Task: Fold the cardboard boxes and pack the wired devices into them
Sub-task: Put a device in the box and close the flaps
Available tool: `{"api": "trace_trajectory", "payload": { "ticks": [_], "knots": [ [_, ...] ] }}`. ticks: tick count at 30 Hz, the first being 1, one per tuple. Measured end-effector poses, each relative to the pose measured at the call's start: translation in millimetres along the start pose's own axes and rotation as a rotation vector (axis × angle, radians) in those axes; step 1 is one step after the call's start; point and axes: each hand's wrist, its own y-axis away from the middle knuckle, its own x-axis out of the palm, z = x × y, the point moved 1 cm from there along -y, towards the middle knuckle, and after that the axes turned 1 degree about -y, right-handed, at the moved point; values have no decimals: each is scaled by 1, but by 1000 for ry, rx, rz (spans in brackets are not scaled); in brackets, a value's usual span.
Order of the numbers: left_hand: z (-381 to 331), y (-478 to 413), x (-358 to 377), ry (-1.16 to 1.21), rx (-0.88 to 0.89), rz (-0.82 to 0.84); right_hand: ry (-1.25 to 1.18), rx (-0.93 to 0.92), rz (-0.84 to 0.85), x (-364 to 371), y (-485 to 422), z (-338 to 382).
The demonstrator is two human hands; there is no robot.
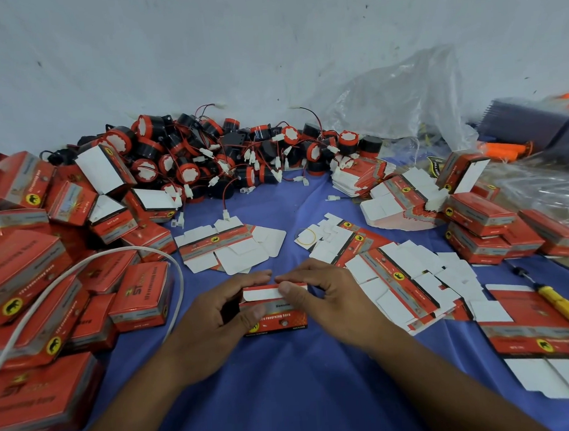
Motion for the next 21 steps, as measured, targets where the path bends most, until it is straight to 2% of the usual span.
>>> {"api": "trace_trajectory", "payload": {
  "ticks": [7,16,21],
  "knots": [
    [0,-1,-1,25,24,27,18,-13,20,-2,3,7],
    [-2,-1,1,-1,42,-31,194,-196,15,-4,9,15],
    [-2,-1,3,-48,77,-61,257,-235,18,-7,8,18]
  ]
}}
